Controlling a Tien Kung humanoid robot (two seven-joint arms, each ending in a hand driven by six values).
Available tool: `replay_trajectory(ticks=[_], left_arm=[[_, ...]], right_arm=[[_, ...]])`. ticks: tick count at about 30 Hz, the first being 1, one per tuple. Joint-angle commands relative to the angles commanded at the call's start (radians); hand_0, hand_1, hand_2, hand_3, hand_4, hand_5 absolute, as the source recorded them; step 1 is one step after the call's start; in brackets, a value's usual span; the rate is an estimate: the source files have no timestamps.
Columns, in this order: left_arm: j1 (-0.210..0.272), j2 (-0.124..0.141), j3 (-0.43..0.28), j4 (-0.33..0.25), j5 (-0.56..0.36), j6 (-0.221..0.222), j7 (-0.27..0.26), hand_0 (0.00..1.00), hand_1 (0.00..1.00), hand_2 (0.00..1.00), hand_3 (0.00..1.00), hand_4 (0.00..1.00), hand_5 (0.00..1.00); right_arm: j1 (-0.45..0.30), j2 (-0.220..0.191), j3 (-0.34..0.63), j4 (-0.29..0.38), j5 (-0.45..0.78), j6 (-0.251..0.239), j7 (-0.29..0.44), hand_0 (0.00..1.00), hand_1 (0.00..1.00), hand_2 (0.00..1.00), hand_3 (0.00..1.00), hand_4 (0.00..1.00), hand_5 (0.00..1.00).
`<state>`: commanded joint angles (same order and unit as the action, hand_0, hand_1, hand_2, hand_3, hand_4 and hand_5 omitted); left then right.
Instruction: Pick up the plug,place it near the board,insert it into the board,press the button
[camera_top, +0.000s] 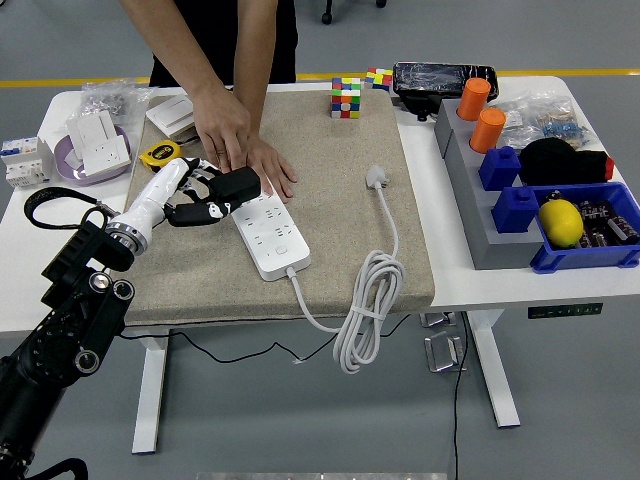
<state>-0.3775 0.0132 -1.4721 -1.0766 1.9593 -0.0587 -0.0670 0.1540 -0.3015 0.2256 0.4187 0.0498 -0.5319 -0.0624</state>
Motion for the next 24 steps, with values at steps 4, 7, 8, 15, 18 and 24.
replay_trajectory(ticks=[4, 7, 8, 15, 18, 24], left_arm=[[0.021, 0.0, -0.048, -0.024, -0.034, 0.01, 0.01, 0.423, 0.284, 0.272, 0.3, 0.467, 0.226], [0.036, 0.006, -0.1, -0.016, -0.031, 0.025, 0.011, 0.417, 0.284, 0.273, 0.3, 0.47, 0.234], [0.04, 0.009, -0.112, -0.012, -0.027, 0.029, 0.009, 0.417, 0.284, 0.273, 0.3, 0.47, 0.234], [0.066, 0.045, -0.163, 0.054, 0.026, 0.057, -0.008, 0.419, 0.284, 0.273, 0.3, 0.473, 0.236], [0.075, 0.049, -0.171, 0.075, 0.054, 0.061, -0.014, 0.42, 0.283, 0.274, 0.306, 0.475, 0.237], [0.09, 0.046, -0.147, 0.111, 0.1, 0.062, -0.025, 0.42, 0.285, 0.277, 0.307, 0.478, 0.237]], right_arm=[[-0.001, 0.001, 0.003, 0.0, 0.0, 0.0, 0.0, 0.821, 0.788, 0.753, 0.757, 0.998, 0.998], [-0.001, 0.001, 0.006, 0.0, -0.001, 0.0, 0.0, 0.821, 0.788, 0.753, 0.757, 0.998, 0.998], [-0.001, 0.001, 0.007, 0.0, -0.001, 0.0, 0.0, 0.821, 0.788, 0.753, 0.757, 0.998, 0.998], [-0.004, 0.001, 0.009, -0.001, 0.0, 0.0, 0.0, 0.82, 0.788, 0.753, 0.756, 0.998, 0.998], [-0.003, 0.0, 0.009, -0.001, 0.0, 0.0, -0.001, 0.82, 0.788, 0.753, 0.756, 0.998, 0.998], [-0.002, 0.003, 0.009, 0.0, -0.001, 0.0, -0.001, 0.82, 0.788, 0.753, 0.756, 0.998, 0.998]])
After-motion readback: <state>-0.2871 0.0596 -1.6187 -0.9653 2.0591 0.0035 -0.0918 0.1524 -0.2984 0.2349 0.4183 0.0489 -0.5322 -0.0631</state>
